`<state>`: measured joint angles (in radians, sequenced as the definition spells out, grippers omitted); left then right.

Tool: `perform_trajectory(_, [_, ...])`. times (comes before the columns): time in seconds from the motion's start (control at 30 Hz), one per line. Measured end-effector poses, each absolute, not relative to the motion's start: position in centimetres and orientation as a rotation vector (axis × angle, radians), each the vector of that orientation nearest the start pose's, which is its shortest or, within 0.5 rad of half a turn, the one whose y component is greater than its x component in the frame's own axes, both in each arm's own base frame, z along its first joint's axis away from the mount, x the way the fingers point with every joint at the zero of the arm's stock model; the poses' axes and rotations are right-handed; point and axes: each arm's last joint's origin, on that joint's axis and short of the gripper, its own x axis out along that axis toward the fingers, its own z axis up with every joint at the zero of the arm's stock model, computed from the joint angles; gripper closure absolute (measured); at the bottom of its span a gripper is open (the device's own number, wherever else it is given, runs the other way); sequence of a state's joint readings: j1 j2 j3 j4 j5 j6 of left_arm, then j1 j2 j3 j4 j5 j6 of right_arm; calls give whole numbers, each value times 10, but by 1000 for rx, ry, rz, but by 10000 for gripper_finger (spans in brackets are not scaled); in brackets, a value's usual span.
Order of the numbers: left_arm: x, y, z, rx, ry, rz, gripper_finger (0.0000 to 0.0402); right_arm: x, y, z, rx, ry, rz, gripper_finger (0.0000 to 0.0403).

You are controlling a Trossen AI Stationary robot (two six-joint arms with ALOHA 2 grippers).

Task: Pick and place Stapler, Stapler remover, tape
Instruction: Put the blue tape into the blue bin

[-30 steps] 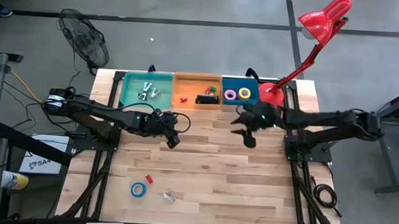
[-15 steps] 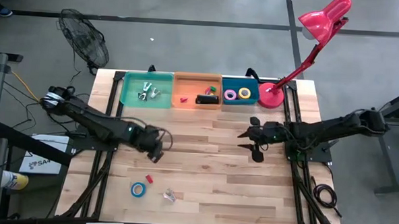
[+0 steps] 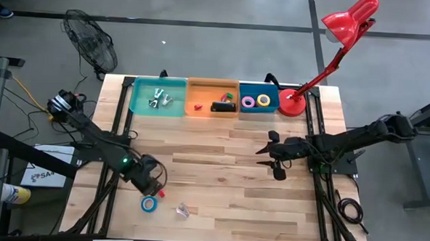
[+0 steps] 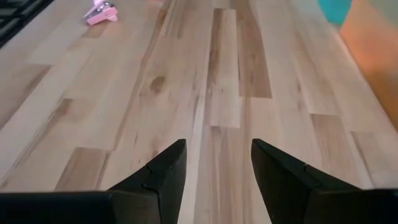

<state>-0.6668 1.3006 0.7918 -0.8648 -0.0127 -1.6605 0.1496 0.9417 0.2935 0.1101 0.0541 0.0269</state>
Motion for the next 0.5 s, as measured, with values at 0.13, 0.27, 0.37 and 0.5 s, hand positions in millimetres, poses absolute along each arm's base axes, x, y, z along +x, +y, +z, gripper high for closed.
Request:
perform_trajectory(0.13, [158,-142,196,-927,1379,605,167,177,28,167,-46,534,69,231])
perform_trajectory(0.27, [154,-151,197,-928,1393,546,167,177,30,167,-56,533,60,231])
perform_trajectory(0.37, [153,-158,197,-899,1379,464,167,176,31,167,-58,532,51,231])
perform_trajectory(0.5, [157,-165,191,-847,1385,400,167,176,31,167,-59,532,51,231])
